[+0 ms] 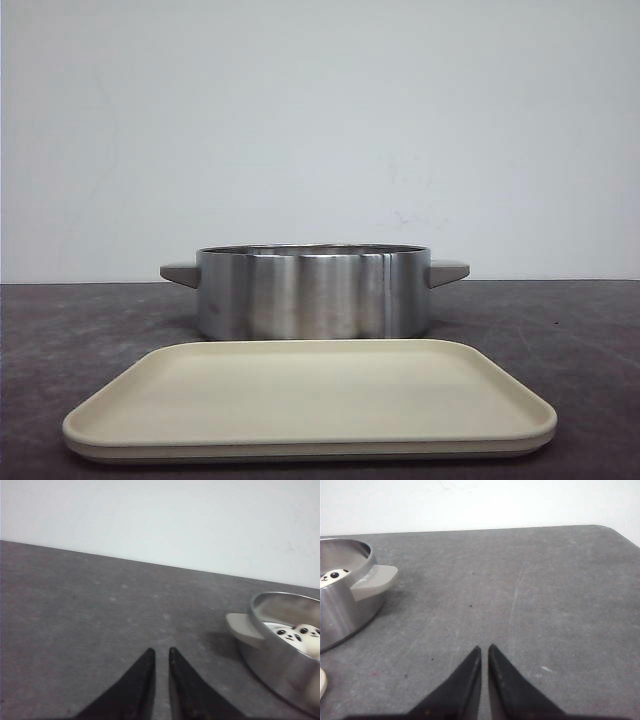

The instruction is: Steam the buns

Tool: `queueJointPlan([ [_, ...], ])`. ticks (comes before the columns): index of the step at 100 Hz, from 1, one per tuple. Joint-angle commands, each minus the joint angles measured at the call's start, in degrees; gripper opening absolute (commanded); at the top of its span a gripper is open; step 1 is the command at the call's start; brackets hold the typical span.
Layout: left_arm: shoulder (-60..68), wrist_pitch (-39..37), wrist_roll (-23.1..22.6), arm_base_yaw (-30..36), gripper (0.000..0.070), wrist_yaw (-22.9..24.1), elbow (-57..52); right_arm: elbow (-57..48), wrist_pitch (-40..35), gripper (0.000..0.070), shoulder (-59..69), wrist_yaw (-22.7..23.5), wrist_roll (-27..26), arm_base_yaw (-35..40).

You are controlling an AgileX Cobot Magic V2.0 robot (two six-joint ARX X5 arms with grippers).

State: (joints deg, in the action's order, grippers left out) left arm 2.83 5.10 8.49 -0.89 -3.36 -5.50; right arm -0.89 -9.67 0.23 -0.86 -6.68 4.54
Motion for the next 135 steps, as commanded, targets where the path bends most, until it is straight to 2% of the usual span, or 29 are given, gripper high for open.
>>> queueJointPlan([
  [1,-0.9,-0.57,-2.36,-0.66,0.0,-0.11,1.51,0.17,0.66,0.0018,-0.02,-0.04,-0.35,0.04],
  [17,-2.67,0.66,-2.82,-1.44,0.0,-0.15,4.72,0.17,0.66,0.0017,-0.02,-0.02,-0.35,0.04],
  [35,-2.67,5.88,-7.17,-1.46,0.0,-0.09,4.72,0.17,0.66,0.0018,-0.02,-0.02,-0.35,0.04],
  [45,-2.67,5.81,-10.93,-1.53,0.0,-0.04,4.72,0.17,0.63,0.0018,-0.02,-0.04,-0.35,0.04],
  [53,-2.67,5.81,-12.13,-1.99,0.0,-0.02,4.72,0.17,0.63,0.0018,-0.02,-0.04,-0.35,0.04],
  [73,-2.67,5.6,-9.46,-4.13,0.0,0.35,4.7,0.17,0.63,0.0018,-0.02,-0.04,-0.35,0.04],
  [135,-2.64,5.62,-9.42,-4.13,0.0,0.35,4.7,0.17,0.63,0.0018,-0.02,-0.04,-0.35,0.04],
])
